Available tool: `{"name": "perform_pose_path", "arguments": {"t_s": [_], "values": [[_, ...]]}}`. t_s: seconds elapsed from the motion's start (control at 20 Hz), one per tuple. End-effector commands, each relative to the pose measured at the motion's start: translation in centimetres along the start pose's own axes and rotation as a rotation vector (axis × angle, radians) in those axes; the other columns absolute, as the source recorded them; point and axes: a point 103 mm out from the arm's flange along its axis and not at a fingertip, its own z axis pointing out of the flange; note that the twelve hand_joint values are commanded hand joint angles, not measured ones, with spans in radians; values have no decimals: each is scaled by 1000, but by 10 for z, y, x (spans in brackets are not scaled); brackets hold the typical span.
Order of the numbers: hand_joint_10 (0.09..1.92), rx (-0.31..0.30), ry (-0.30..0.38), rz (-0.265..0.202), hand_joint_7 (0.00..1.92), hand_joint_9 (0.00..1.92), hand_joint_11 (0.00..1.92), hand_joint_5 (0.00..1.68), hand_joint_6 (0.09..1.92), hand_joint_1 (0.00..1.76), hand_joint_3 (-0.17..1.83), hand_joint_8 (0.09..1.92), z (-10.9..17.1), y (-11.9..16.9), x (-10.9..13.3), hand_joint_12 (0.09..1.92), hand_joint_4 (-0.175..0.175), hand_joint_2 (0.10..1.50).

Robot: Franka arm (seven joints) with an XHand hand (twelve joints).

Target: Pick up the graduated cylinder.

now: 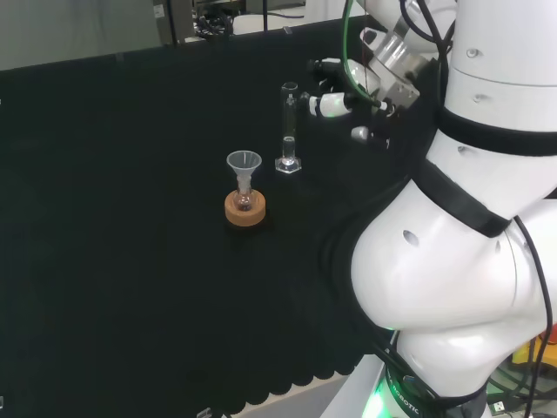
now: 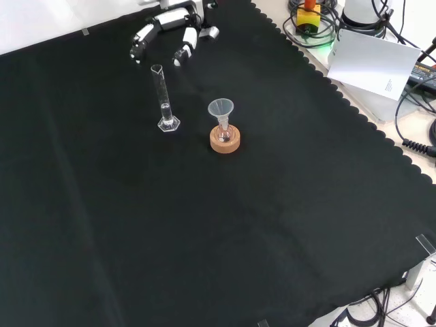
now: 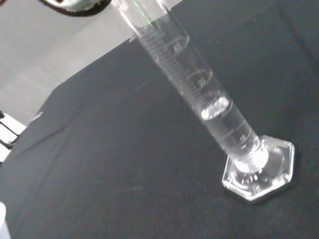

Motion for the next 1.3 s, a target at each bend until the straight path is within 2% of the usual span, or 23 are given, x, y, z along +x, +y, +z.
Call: {"name": "perform_pose_path", "arguments": {"t_s": [0.05,0.3,0.7,1.05,1.3], "values": [[529,-11,166,-46,342,553,343,456,87,811,524,598,23,1,-4,1318,-16,669],[529,-18,217,-73,347,556,349,448,87,847,537,598,40,6,-7,1316,-17,665],[523,-27,298,-75,398,596,372,468,87,894,576,591,67,14,-18,1292,-20,659],[527,-26,369,-75,461,634,390,463,87,906,585,604,80,21,-26,1298,-17,654],[491,-25,391,-101,500,669,428,458,87,924,615,561,87,25,-26,1279,-16,637]]}}
